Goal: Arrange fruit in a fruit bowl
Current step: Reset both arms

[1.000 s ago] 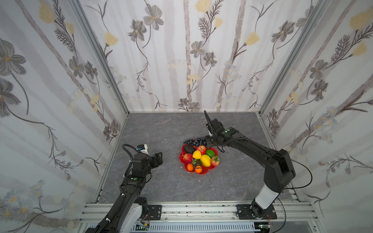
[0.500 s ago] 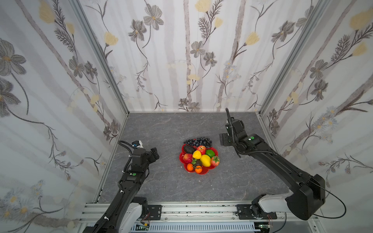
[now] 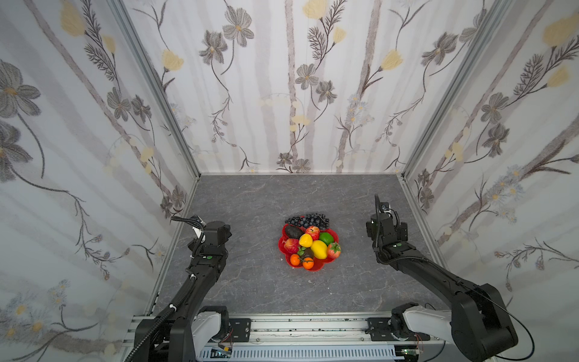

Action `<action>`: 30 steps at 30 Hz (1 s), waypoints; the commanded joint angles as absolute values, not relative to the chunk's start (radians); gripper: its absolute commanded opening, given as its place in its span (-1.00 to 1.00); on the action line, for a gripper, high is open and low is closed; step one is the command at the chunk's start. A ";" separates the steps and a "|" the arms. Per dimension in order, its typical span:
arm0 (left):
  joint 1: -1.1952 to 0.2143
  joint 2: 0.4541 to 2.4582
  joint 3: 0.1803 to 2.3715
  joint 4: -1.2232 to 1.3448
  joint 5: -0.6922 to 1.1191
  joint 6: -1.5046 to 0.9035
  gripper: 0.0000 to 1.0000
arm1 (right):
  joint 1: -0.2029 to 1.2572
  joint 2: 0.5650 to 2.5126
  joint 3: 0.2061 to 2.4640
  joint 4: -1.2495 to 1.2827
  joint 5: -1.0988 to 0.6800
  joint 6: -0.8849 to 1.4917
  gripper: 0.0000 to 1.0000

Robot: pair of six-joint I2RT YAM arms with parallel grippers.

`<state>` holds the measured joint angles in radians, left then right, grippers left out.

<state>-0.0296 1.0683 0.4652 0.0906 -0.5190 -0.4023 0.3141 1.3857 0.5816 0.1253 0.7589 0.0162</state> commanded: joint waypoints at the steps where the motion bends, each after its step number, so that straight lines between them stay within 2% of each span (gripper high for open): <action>1: -0.014 1.124 0.421 0.332 -0.493 -0.300 1.00 | 0.279 1.407 0.529 0.409 0.772 -0.054 0.99; 6: 0.011 1.275 0.342 0.630 -0.398 -0.145 1.00 | 0.242 1.407 0.456 0.602 0.715 -0.102 0.99; 7: 0.014 1.284 0.364 0.599 -0.376 -0.140 1.00 | 0.234 1.401 0.432 0.660 0.694 -0.114 0.99; 10: 0.024 1.330 0.339 0.740 -0.268 -0.102 1.00 | 0.211 1.387 0.380 0.770 0.596 -0.130 0.99; 12: 0.039 1.369 0.354 0.765 -0.183 -0.109 1.00 | 0.194 1.382 0.382 0.750 0.558 -0.127 0.99; 14: 0.043 1.485 0.344 0.907 -0.100 -0.097 1.00 | 0.175 1.370 0.382 0.726 0.502 -0.125 0.99; 16: 0.030 1.575 0.392 0.917 0.022 -0.031 1.00 | 0.153 1.355 0.373 0.720 0.455 -0.119 0.99; 21: 0.021 1.570 0.394 0.905 0.026 -0.019 1.00 | 0.126 1.298 0.320 0.754 0.348 -0.111 0.99; 23: 0.021 1.567 0.396 0.891 0.027 -0.021 1.00 | 0.106 1.284 0.288 0.816 0.228 -0.061 0.99; 24: 0.021 1.569 0.394 0.902 0.026 -0.021 1.00 | 0.089 1.301 0.262 0.892 0.154 -0.054 0.99; 30: 0.022 1.565 0.394 0.891 0.029 -0.023 1.00 | 0.062 1.541 0.260 1.139 0.148 -0.039 0.99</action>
<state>0.0212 1.5646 0.3901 0.8463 0.0162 -0.0292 0.0666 1.4902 0.2562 0.9432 0.2081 -0.0582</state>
